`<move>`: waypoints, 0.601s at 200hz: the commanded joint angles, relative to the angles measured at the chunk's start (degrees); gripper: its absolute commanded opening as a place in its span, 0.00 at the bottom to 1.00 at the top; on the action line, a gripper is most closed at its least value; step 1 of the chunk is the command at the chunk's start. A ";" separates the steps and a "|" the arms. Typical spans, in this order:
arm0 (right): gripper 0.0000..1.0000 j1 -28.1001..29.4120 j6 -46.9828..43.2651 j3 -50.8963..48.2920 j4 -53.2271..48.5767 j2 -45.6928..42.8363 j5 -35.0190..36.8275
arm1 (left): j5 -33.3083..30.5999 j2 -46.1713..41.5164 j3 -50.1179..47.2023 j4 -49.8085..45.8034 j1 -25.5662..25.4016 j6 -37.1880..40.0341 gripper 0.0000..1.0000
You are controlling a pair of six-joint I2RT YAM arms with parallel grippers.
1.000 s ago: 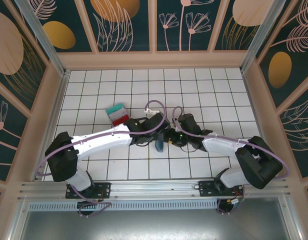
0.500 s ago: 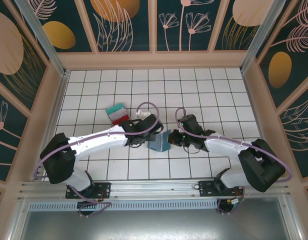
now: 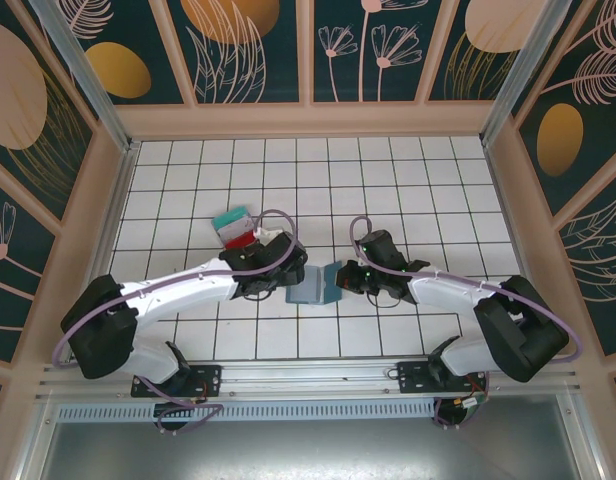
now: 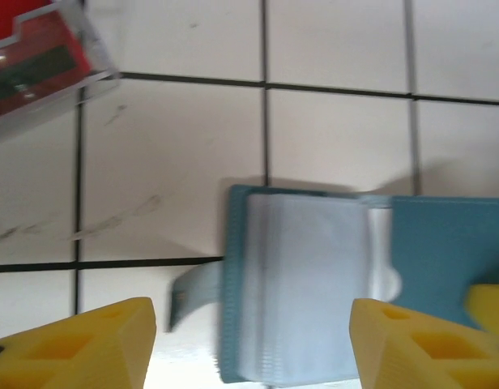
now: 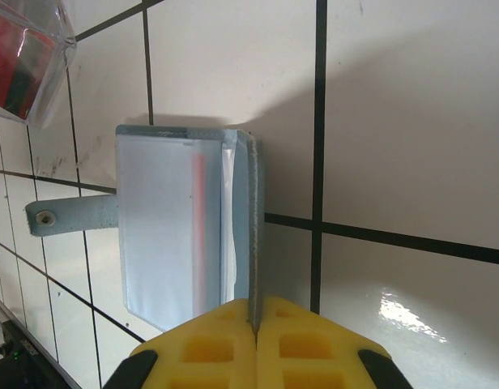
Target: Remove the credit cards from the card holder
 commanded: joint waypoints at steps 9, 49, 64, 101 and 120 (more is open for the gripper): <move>0.00 -0.21 0.98 -1.00 0.91 0.28 -0.67 | 8.06 -0.89 -4.09 12.67 0.28 -2.23 0.61; 0.00 -0.11 1.15 -1.17 1.28 0.01 -0.60 | 10.85 3.98 -3.76 13.74 1.30 -0.98 0.58; 0.00 0.10 1.23 -1.17 1.35 0.00 -0.56 | 11.41 5.28 -3.95 14.49 1.58 -0.65 0.58; 0.00 0.25 1.33 -1.16 1.52 0.06 -0.40 | 12.74 8.04 -3.86 15.45 1.85 -0.12 0.57; 0.00 0.30 1.49 -1.17 1.64 0.09 -0.40 | 13.04 9.05 -3.87 15.52 1.85 -0.01 0.57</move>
